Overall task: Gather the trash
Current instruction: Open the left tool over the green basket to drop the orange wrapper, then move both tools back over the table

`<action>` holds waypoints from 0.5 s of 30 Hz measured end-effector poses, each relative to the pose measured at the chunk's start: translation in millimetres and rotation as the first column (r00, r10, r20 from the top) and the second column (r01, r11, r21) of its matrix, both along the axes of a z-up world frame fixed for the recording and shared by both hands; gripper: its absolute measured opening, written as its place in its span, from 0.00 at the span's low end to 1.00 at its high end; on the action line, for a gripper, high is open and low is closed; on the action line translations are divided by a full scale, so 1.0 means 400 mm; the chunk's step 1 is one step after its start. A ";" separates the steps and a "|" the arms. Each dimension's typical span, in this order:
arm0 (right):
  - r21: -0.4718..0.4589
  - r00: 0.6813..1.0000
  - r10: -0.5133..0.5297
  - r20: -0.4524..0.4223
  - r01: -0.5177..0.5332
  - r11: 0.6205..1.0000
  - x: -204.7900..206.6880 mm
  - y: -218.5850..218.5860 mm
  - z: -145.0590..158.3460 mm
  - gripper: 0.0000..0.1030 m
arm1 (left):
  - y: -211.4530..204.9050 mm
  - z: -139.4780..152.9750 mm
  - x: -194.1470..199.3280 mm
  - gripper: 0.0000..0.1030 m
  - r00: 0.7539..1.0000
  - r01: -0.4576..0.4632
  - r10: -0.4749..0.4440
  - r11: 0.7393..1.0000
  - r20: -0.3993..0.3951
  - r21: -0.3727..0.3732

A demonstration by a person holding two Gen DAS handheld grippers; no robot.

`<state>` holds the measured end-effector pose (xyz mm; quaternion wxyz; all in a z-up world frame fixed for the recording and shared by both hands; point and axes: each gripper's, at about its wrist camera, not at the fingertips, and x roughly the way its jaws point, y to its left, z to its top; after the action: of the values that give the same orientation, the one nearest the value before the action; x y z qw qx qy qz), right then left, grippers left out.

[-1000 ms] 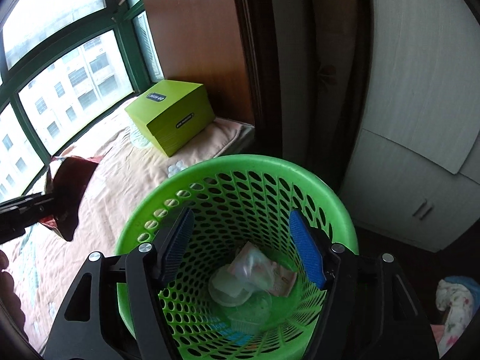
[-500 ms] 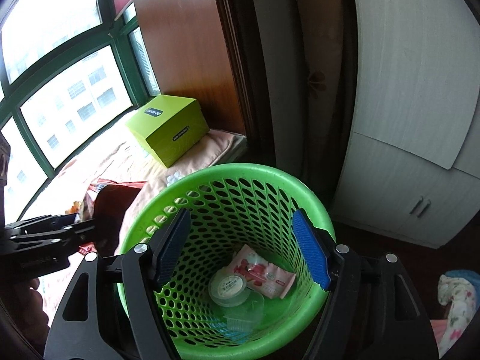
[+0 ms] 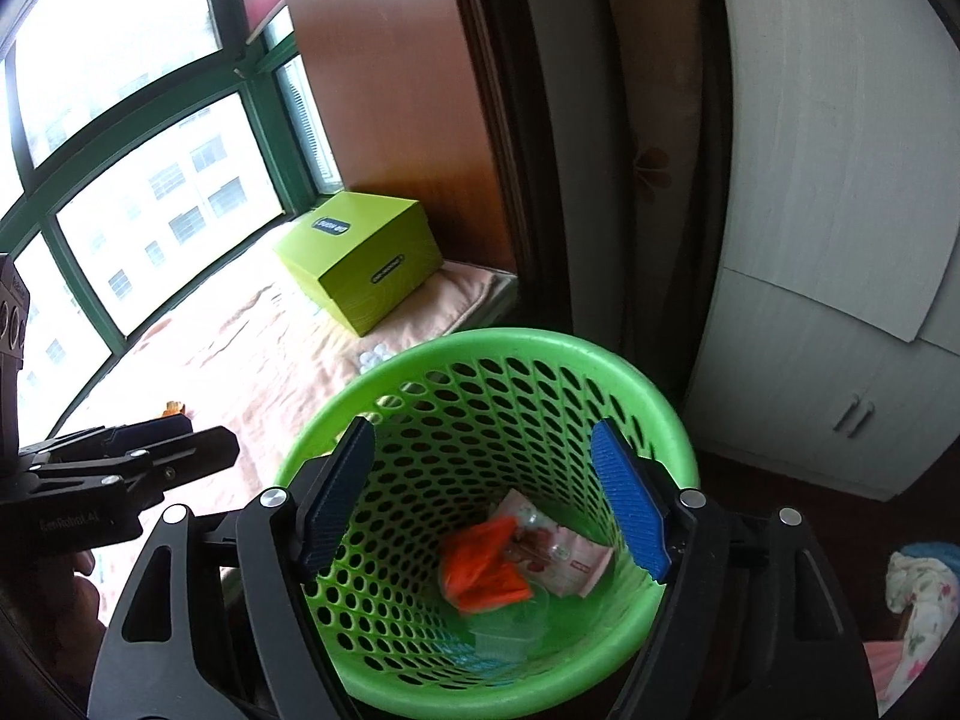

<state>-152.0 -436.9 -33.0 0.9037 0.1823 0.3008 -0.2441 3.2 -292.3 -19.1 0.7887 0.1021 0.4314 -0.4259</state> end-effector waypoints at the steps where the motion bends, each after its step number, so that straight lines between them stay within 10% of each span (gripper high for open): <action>1: 0.000 1.000 0.008 0.001 -0.008 1.000 0.006 0.005 0.001 0.73 | 0.009 0.001 0.005 0.71 1.000 -0.013 0.013 1.000 0.003 0.002; 15: -0.004 0.987 0.158 0.005 -0.158 0.987 0.134 0.115 0.014 0.79 | 0.216 -0.009 0.140 0.82 0.970 -0.243 0.243 0.970 0.017 0.013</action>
<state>-98.6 -390.9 -27.4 0.9214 0.1568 0.3112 -0.1717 59.1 -205.9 -22.7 0.8374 0.0575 0.4378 -0.3221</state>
